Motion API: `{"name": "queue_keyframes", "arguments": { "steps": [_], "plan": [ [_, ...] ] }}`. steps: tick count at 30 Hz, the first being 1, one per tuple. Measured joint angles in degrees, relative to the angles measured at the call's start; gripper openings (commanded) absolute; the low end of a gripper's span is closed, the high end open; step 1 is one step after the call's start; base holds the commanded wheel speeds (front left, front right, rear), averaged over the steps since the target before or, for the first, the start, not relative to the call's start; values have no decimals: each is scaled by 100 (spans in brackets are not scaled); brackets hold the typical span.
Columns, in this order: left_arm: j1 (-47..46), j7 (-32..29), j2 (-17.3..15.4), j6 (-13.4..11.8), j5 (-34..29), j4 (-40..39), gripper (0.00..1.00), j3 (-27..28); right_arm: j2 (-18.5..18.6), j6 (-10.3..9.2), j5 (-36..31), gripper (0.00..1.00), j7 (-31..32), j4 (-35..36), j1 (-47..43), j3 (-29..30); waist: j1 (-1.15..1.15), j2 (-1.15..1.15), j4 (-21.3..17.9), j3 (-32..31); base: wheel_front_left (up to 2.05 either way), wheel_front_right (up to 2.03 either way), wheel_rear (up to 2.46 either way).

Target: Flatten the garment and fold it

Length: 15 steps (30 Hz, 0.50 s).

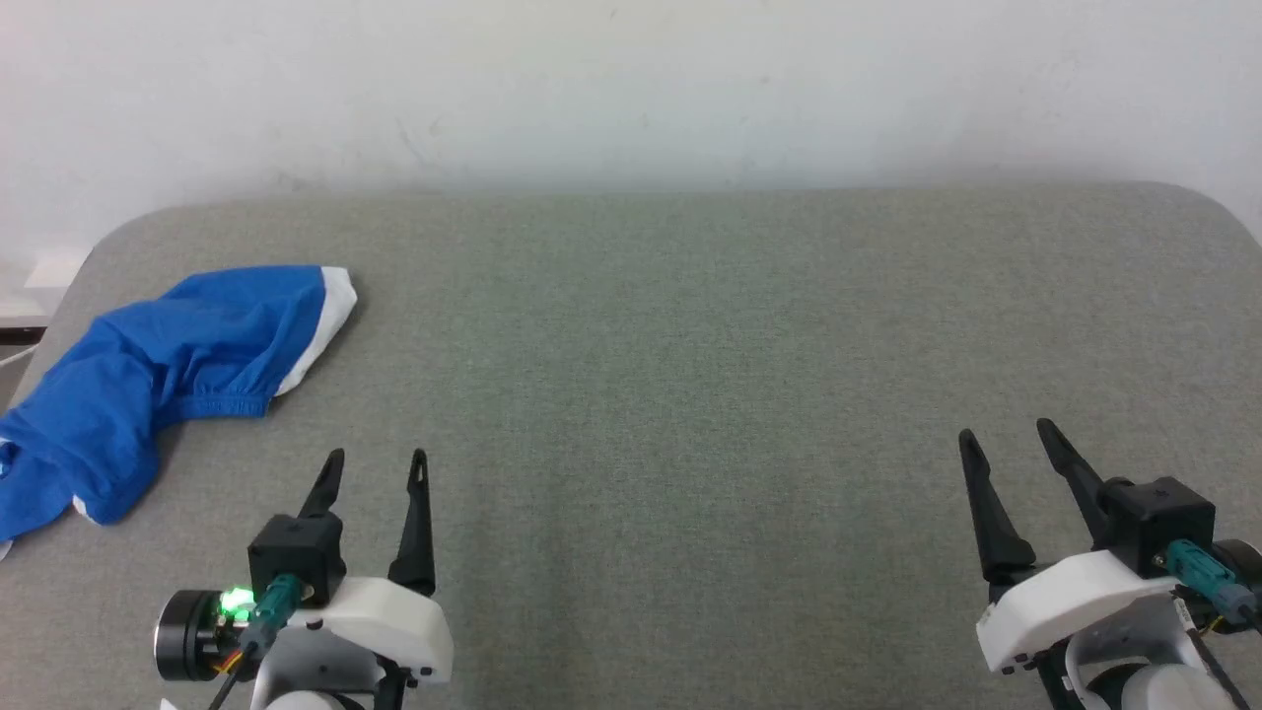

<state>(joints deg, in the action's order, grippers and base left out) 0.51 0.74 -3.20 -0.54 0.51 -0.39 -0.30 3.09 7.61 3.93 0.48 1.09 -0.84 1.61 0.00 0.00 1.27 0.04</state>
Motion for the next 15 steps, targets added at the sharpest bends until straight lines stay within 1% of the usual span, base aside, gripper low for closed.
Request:
{"name": "queue_keyframes", "arguments": {
  "steps": [8, 15],
  "plan": [
    [-106, 94, -25, -4, 7, 8, 100, 0, 0, 0, 67, 100, 75, 115, 40, -16, 0, 0, 189, 11, 0, 0, 0],
    [-215, 247, -66, -10, 8, 78, 100, 4, 0, 0, 154, 100, 159, 216, 62, -37, 0, 0, 476, 22, 0, 0, 0]
  ]
}}
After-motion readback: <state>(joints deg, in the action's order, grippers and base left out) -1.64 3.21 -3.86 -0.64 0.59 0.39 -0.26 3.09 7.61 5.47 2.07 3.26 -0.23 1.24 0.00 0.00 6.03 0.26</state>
